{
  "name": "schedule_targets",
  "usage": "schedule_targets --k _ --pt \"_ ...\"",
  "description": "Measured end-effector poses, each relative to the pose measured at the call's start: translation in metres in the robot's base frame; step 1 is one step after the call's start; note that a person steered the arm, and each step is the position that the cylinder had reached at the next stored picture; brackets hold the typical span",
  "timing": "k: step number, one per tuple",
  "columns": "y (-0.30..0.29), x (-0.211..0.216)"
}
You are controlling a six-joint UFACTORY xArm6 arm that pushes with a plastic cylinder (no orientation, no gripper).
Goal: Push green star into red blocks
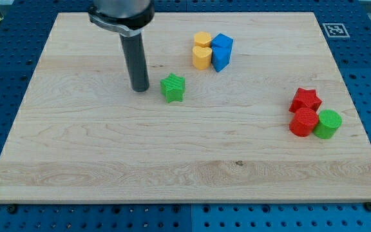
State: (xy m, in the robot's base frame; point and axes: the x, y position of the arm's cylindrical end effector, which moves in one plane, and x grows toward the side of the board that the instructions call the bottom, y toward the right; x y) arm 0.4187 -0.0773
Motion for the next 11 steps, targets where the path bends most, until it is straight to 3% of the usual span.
schedule_targets --k 2,4,5,6,7,8,9,11 --pt "0.092 0.000" --pt "0.074 -0.002" --pt "0.099 0.022" --pt "0.175 0.027" --pt "0.188 0.027" --pt "0.164 0.002" --pt "0.176 -0.018" --pt "0.229 0.015"
